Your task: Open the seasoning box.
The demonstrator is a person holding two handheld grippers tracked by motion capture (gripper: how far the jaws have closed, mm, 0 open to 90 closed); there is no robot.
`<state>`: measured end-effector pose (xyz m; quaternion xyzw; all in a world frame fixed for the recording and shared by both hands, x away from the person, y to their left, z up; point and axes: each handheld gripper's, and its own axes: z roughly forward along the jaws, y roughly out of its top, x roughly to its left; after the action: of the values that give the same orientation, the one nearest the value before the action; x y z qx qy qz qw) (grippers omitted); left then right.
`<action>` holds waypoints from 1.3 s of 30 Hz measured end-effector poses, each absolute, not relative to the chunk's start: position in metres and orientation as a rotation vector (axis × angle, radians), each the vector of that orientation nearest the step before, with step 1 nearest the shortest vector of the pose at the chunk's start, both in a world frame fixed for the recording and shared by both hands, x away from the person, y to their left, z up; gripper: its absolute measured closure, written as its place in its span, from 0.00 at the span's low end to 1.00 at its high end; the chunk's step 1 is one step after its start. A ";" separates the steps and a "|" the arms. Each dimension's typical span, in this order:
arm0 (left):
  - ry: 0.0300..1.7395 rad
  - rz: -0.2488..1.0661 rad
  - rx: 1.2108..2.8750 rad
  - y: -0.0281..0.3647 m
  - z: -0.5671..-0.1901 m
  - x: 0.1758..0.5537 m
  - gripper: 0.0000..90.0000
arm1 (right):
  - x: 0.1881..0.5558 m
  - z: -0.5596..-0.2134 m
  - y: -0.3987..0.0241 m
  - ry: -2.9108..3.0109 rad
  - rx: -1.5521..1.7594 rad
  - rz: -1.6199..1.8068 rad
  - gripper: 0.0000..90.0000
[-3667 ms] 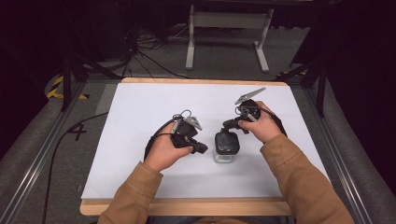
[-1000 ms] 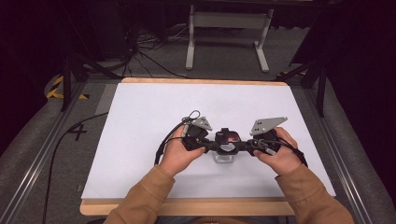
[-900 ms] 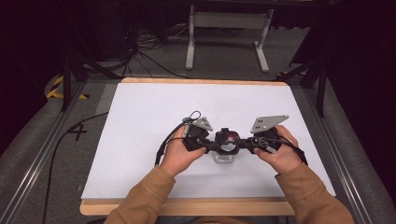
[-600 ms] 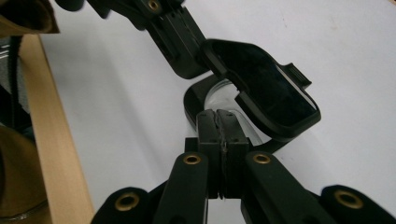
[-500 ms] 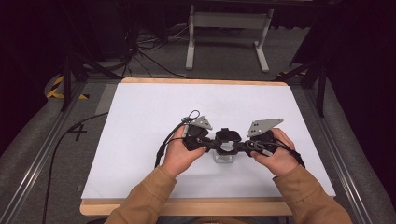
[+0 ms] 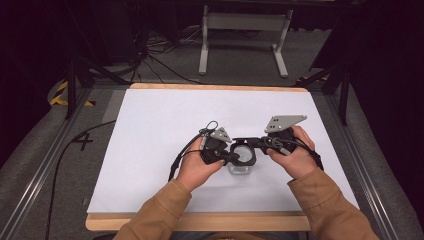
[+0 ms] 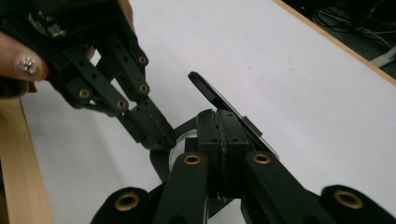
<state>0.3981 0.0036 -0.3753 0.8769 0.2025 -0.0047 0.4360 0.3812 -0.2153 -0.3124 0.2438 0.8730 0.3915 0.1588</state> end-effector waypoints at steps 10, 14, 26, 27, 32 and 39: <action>0.507 0.009 2.175 0.001 -0.376 0.395 1.00 | 0.401 -0.311 -0.211 2.426 0.727 1.146 1.00; 0.508 0.014 2.176 0.001 -0.376 0.394 1.00 | 0.408 -0.313 -0.212 2.391 0.744 1.164 1.00; 0.510 0.016 2.157 0.004 -0.378 0.393 1.00 | 0.426 -0.320 -0.211 2.324 0.812 1.209 1.00; 0.509 0.018 2.159 0.004 -0.378 0.393 1.00 | 0.427 -0.320 -0.211 2.321 0.816 1.210 1.00; 0.518 0.018 2.149 0.006 -0.379 0.392 1.00 | 0.431 -0.322 -0.212 2.319 0.834 1.219 1.00; 0.568 -0.005 2.112 0.019 -0.375 0.392 0.93 | 0.422 -0.318 -0.213 2.335 0.807 1.217 0.98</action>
<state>0.3922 0.0186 -0.3749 0.8578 0.2305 -0.0019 0.4594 0.4220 -0.2131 -0.3178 0.2874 0.8319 0.4338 0.1927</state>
